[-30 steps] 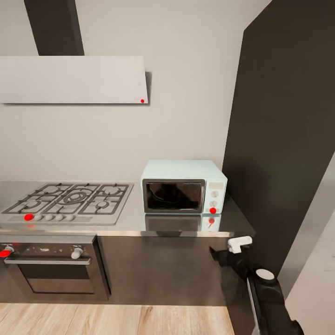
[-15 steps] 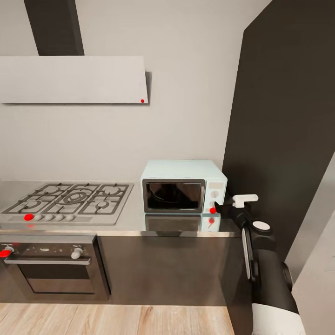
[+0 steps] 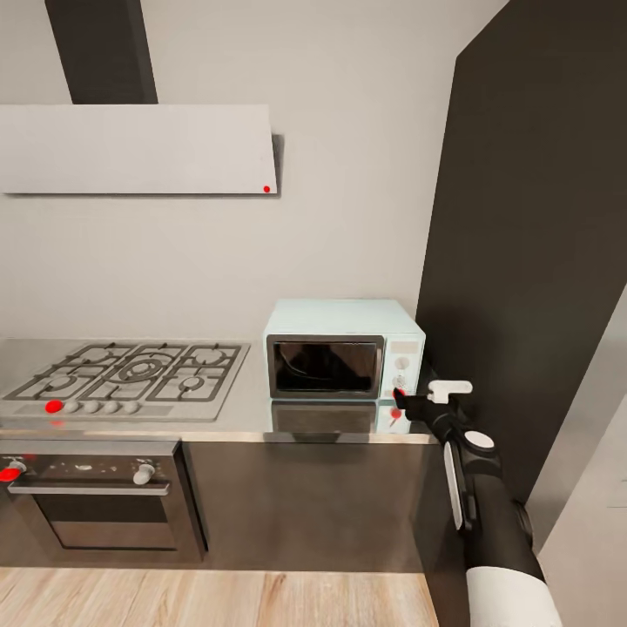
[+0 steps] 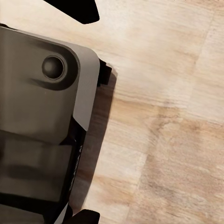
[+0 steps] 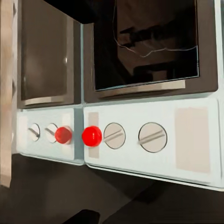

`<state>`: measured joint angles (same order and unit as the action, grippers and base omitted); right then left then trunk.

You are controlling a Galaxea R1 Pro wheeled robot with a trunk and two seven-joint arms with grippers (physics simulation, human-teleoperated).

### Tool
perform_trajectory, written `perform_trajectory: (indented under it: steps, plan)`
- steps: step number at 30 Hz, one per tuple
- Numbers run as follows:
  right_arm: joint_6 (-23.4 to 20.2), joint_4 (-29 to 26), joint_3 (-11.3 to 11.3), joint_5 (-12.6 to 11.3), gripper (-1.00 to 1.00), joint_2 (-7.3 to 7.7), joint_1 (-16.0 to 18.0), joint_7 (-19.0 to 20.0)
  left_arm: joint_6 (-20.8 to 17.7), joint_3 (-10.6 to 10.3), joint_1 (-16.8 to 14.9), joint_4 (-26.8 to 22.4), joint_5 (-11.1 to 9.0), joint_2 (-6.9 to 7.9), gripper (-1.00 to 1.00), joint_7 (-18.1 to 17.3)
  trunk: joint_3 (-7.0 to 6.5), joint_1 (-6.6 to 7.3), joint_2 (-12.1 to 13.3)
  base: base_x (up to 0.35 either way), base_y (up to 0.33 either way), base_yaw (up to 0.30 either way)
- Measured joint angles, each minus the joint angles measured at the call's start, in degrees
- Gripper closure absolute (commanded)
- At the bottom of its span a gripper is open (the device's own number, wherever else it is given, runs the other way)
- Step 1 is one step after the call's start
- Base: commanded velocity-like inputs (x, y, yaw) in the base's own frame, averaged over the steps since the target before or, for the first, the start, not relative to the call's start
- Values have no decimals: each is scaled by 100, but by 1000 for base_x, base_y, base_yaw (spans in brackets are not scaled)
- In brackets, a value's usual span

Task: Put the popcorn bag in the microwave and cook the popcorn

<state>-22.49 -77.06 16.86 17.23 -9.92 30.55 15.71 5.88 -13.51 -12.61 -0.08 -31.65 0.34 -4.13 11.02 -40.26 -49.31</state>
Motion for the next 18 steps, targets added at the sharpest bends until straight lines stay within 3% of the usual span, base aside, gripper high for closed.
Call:
perform_trajectory:
  steps: [11,15,18]
  plan:
    - [151,398,68,-14,-100,0,-3,0,-1,9,0,0,17,-13,-100,-1,0,2,0,50,0,0]
    - [211,429,449,-6,-100,1,-3,4,-1,9,0,-2,41,-8,-100,-7,0,2,0,198,0,0]
    - [218,463,523,-2,-100,0,-3,20,0,9,0,0,38,-10,-100,-7,0,1,0,120,0,0]
